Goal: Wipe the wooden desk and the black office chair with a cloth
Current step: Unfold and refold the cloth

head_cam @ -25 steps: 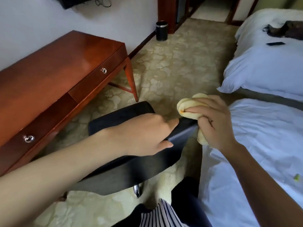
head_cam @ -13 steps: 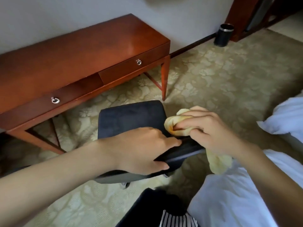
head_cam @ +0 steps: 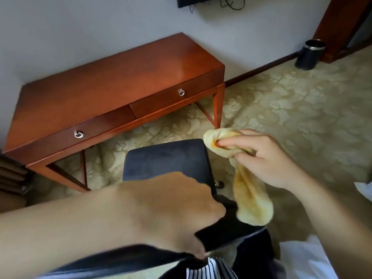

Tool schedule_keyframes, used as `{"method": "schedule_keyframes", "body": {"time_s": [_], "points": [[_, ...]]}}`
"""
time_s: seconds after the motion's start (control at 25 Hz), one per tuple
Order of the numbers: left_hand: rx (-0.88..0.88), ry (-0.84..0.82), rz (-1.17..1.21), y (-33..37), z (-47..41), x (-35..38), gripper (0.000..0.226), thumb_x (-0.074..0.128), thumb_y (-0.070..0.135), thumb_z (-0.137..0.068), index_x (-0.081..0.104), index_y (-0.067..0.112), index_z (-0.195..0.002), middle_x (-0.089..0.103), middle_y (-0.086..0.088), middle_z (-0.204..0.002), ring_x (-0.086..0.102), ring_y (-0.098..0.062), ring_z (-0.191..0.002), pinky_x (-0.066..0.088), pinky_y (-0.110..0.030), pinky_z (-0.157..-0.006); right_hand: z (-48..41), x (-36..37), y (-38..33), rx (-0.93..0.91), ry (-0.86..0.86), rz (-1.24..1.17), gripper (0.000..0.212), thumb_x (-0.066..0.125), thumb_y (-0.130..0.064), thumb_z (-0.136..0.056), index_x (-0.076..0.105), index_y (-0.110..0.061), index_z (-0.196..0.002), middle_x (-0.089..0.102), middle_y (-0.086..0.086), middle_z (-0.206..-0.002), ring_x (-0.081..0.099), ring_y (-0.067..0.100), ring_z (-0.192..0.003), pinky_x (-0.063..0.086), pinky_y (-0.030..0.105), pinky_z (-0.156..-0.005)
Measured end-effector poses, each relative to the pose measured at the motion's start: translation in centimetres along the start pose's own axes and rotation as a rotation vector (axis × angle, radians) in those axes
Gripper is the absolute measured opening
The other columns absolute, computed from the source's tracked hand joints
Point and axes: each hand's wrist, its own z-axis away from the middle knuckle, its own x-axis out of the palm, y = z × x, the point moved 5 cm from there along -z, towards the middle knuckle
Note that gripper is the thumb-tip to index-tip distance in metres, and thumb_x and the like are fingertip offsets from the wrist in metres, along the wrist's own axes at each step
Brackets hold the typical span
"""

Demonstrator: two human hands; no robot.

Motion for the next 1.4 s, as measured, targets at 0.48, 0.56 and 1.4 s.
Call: {"method": "schedule_keyframes", "body": {"time_s": [0.48, 0.56, 1.4], "points": [[-0.341, 0.539, 0.780, -3.8, -28.7, -18.2, 0.047, 0.059, 0.047, -0.086, 0.047, 0.024, -0.125, 0.057, 0.011, -0.112, 0.061, -0.012, -0.098, 0.050, -0.030, -0.086, -4.0, -24.7, 13.3, 0.021, 0.181, -0.078, 0.047, 0.057, -0.017, -0.092, 0.045, -0.039, -0.132, 0.040, -0.036, -0.119, 0.047, -0.021, -0.104, 0.042, 0.001, -0.077], [-0.296, 0.646, 0.897, -3.6, -32.9, -20.2, 0.043, 0.061, 0.042, -0.086, 0.050, 0.022, -0.122, 0.060, 0.009, -0.108, 0.060, -0.010, -0.093, 0.050, -0.027, -0.083, -3.9, -27.9, 15.7, 0.073, 0.222, -0.146, 0.046, 0.054, -0.020, -0.094, 0.042, -0.043, -0.132, 0.040, -0.040, -0.119, 0.043, -0.024, -0.107, 0.040, -0.001, -0.079], [-0.046, 0.858, 1.012, -16.9, -71.2, -53.0, 0.023, 0.060, 0.007, -0.080, 0.058, 0.028, -0.071, 0.057, 0.013, -0.065, 0.051, 0.000, -0.060, 0.040, -0.020, -0.058, -15.3, -67.5, 38.4, 0.387, 0.834, 0.090, 0.009, 0.073, -0.014, -0.079, 0.068, -0.019, -0.085, 0.067, -0.001, -0.083, 0.062, 0.013, -0.082, 0.048, 0.032, -0.079]]}}
